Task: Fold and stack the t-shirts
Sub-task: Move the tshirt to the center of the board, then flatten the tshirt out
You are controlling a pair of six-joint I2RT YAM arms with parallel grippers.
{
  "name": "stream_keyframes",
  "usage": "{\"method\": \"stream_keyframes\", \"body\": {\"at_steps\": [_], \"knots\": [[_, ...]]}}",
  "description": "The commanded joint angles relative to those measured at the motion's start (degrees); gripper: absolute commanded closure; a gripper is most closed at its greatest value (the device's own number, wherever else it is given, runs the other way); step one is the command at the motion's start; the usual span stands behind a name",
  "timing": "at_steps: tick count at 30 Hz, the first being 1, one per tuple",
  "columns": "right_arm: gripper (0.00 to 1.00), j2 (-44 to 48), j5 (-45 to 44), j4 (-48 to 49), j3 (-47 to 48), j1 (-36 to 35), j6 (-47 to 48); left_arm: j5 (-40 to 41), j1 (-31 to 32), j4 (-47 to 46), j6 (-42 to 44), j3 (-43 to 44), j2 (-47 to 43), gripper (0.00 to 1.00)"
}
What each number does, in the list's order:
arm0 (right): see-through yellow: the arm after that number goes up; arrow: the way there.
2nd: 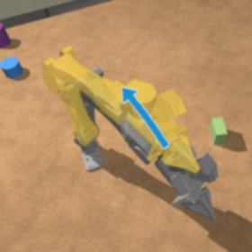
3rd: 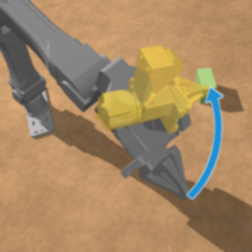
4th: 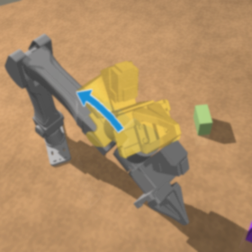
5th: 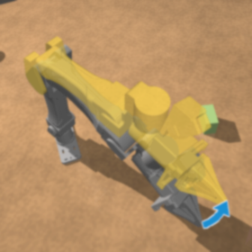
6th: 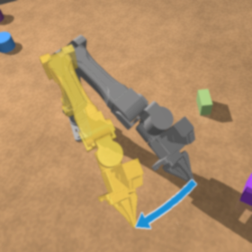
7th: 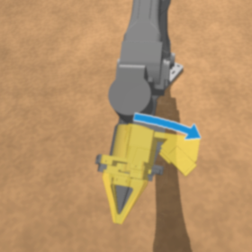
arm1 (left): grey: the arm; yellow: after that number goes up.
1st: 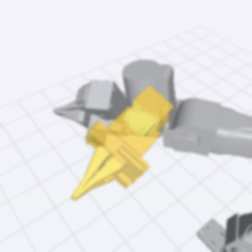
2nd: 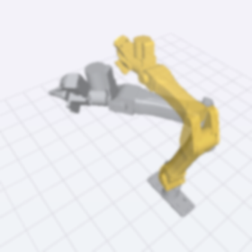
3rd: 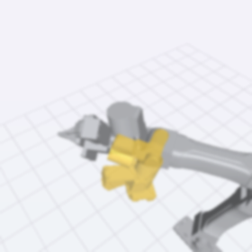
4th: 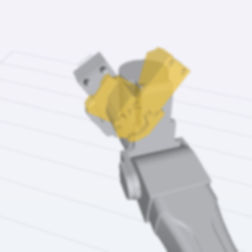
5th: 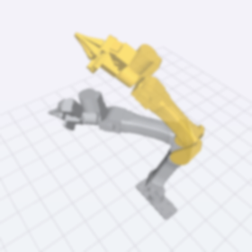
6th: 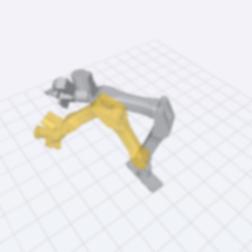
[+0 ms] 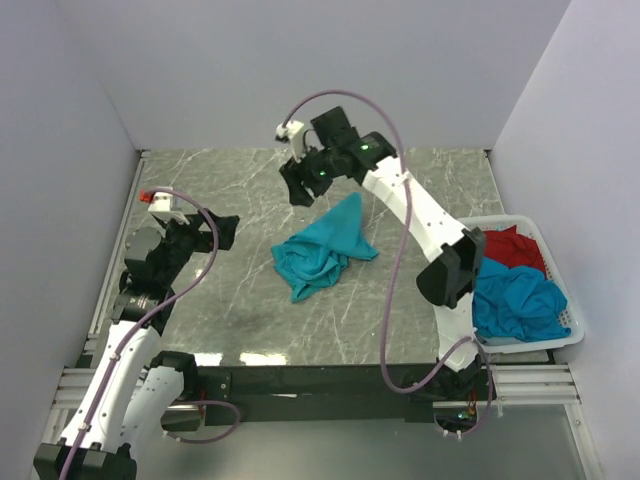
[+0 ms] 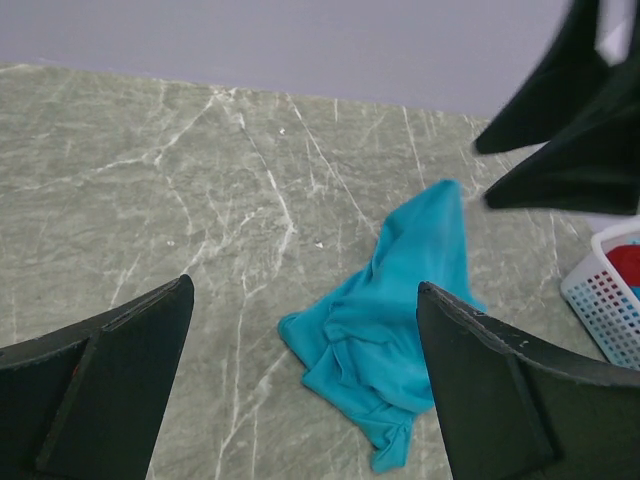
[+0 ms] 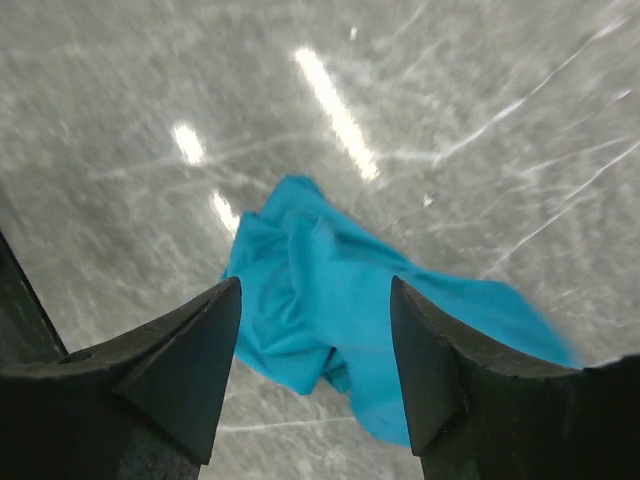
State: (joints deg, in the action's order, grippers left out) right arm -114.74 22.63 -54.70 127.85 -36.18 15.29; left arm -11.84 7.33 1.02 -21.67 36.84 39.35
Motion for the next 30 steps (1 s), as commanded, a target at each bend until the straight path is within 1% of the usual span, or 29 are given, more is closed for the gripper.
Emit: {"method": "stream_keyframes", "body": {"at_steps": [1, 2, 5, 6, 7, 8, 10, 12, 14, 15, 17, 18, 21, 23, 25, 26, 30], "knots": [[0.31, 0.1, -4.3, -3.0, 2.3, -1.3, 1.8, -3.9, 0.2, -2.7, 1.3, 0.2, 1.3, 0.01], [0.3, 1.0, -4.4, -2.8, 1.2, -1.1, 2.7, -6.0, 0.2, -2.7, 1.3, 0.3, 2.4, 0.01], [0.28, 5.2, -2.5, -1.0, -7.1, -0.1, 5.1, -9.6, 0.6, -2.9, 1.6, 0.9, 5.1, 0.01], [0.27, 6.5, -1.7, -0.4, -12.4, 0.3, 5.6, -11.8, 0.8, -2.9, 1.7, 1.1, 5.9, 0.01], [0.27, 8.0, -1.0, 0.5, -15.2, 0.8, 6.3, -12.4, 1.1, -2.5, 2.1, 1.5, 6.7, 0.01], [0.27, 10.9, 0.6, 2.2, -20.5, 2.1, 6.7, -12.9, 2.0, -2.2, 2.2, 2.0, 8.4, 0.01], [0.26, 13.8, 2.8, 3.8, -25.3, 3.9, 7.7, -12.3, 3.3, -1.2, 3.1, 2.7, 10.3, 0.01], [0.26, 17.7, 8.3, 5.9, -31.1, 8.1, 8.2, -11.5, 5.8, 1.2, 3.9, 4.1, 13.8, 0.0], [0.26, 20.9, 11.4, 7.1, -34.7, 10.2, 9.4, -9.9, 9.1, 3.8, 5.1, 5.3, 17.6, 0.01], [0.26, 21.8, 12.8, 7.5, -38.3, 12.1, 9.8, -9.4, 10.1, 4.5, 5.1, 6.5, 18.9, 0.02], [0.26, 24.1, 11.5, 9.2, -42.1, 12.3, 10.9, -7.2, 13.1, 7.4, 5.1, 8.1, 23.0, 0.02], [0.27, 24.9, 10.5, 10.2, -45.7, 12.3, 10.8, -6.5, 14.1, 8.3, 5.1, 10.0, 24.4, 0.02], [0.27, 25.9, 7.6, 12.9, -50.1, 11.8, 10.5, -3.4, 17.8, 12.3, 5.8, 14.4, 30.1, 0.03], [0.27, 25.2, 4.1, 14.5, -50.8, 11.7, 9.3, -0.3, 20.1, 15.0, 6.1, 16.7, 34.4, 0.03], [0.27, 24.2, 1.9, 14.8, -50.7, 11.6, 8.5, 1.6, 21.0, 16.1, 6.2, 19.8, 37.2, 0.03], [0.27, 23.2, -0.2, 15.2, -50.6, 11.7, 8.2, 2.7, 21.5, 16.7, 6.1, 20.6, 40.0, 0.03], [0.27, 20.5, -3.5, 15.8, -50.0, 11.1, 6.9, 8.2, 22.5, 19.6, 5.9, 24.8, 46.6, 0.07]]}}
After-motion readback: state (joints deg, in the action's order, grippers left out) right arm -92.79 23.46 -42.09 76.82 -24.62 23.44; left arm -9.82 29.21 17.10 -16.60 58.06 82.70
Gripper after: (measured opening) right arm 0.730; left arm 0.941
